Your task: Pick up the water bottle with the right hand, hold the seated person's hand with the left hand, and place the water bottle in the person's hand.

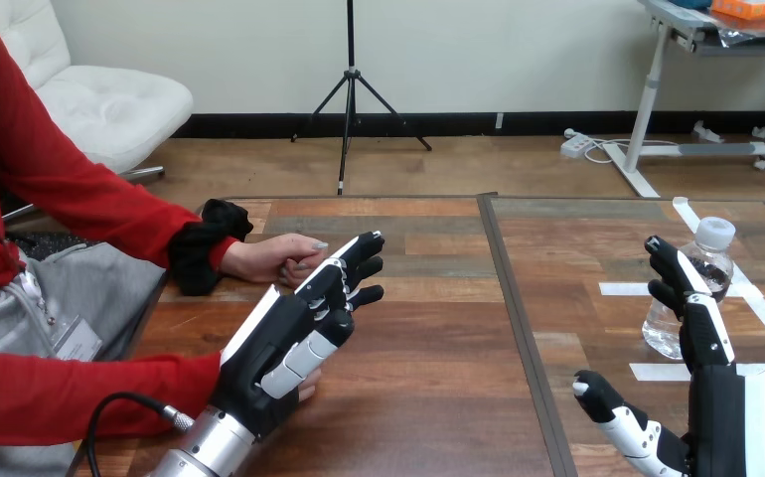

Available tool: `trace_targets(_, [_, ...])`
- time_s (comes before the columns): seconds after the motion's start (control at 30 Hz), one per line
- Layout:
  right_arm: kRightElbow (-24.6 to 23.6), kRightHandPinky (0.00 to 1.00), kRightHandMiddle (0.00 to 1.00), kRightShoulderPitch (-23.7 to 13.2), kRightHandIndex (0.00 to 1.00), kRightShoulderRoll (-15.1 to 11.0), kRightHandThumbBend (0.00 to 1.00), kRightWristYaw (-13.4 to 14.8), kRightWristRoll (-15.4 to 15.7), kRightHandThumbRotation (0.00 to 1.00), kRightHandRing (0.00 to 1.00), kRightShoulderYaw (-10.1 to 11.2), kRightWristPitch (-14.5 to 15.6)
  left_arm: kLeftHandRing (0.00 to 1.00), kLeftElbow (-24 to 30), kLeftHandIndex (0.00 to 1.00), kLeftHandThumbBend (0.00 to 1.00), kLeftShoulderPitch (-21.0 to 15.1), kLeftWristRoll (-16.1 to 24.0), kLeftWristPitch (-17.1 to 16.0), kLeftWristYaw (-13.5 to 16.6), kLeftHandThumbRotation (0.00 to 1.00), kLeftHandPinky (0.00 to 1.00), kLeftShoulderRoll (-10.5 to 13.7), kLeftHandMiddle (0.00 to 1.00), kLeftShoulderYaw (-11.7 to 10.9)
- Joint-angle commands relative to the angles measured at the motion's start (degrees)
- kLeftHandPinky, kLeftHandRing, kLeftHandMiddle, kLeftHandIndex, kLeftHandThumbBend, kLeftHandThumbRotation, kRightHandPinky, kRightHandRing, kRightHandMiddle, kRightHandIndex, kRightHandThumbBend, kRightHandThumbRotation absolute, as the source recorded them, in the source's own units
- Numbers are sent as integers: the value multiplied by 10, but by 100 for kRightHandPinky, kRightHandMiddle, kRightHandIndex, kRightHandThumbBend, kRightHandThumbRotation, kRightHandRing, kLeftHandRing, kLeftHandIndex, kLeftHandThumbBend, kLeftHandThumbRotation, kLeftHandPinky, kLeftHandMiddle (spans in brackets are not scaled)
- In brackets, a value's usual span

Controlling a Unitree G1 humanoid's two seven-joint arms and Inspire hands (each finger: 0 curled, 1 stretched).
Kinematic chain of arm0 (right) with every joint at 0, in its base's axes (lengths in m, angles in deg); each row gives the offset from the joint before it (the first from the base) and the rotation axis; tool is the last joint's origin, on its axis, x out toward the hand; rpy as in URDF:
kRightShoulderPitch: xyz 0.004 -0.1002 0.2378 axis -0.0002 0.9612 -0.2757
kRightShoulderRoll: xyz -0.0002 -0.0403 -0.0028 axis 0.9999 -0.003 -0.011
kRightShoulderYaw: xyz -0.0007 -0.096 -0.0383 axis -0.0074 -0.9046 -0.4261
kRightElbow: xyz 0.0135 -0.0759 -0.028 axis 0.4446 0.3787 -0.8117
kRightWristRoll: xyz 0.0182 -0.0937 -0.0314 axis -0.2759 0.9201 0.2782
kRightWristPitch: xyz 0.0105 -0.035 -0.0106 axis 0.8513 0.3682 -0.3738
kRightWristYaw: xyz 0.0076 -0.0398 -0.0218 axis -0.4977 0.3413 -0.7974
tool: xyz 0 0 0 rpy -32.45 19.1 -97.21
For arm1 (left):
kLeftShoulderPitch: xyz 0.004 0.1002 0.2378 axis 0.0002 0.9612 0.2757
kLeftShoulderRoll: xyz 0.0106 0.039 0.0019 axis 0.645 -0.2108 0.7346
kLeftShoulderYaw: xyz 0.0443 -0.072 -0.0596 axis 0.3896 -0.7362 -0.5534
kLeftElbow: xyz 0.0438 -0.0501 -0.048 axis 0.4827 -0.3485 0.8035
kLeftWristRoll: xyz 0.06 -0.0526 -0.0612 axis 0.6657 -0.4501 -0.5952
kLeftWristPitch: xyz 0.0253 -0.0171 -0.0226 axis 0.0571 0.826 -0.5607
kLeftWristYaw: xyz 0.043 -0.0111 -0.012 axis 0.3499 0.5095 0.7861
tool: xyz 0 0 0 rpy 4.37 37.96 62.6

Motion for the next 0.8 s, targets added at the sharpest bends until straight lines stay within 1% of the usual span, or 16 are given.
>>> trace_targets(0.0, [-9,84,90,-13,87,4,95,-4,-3,73,89,9,-2,97,25,94,100,-18,-1,0,-2,79,91,-6,97,-4])
trace_targets(0.27, [-18,85,90,-8,87,7,97,-2,1,71,89,18,9,97,25,94,100,-18,1,-2,1,78,91,-7,97,-3])
trace_targets(0.47, [-28,84,89,-4,87,9,98,12,15,68,89,31,17,97,24,93,100,-18,2,-1,1,78,91,-6,97,-3])
trace_targets(0.57, [-27,84,89,-5,87,10,99,17,15,65,89,38,16,97,24,93,100,-18,3,-1,2,78,91,-7,97,-3])
trace_targets(0.77, [-33,84,89,-3,87,18,100,30,10,60,89,54,27,97,23,93,100,-17,5,-3,3,78,91,-8,97,-2])
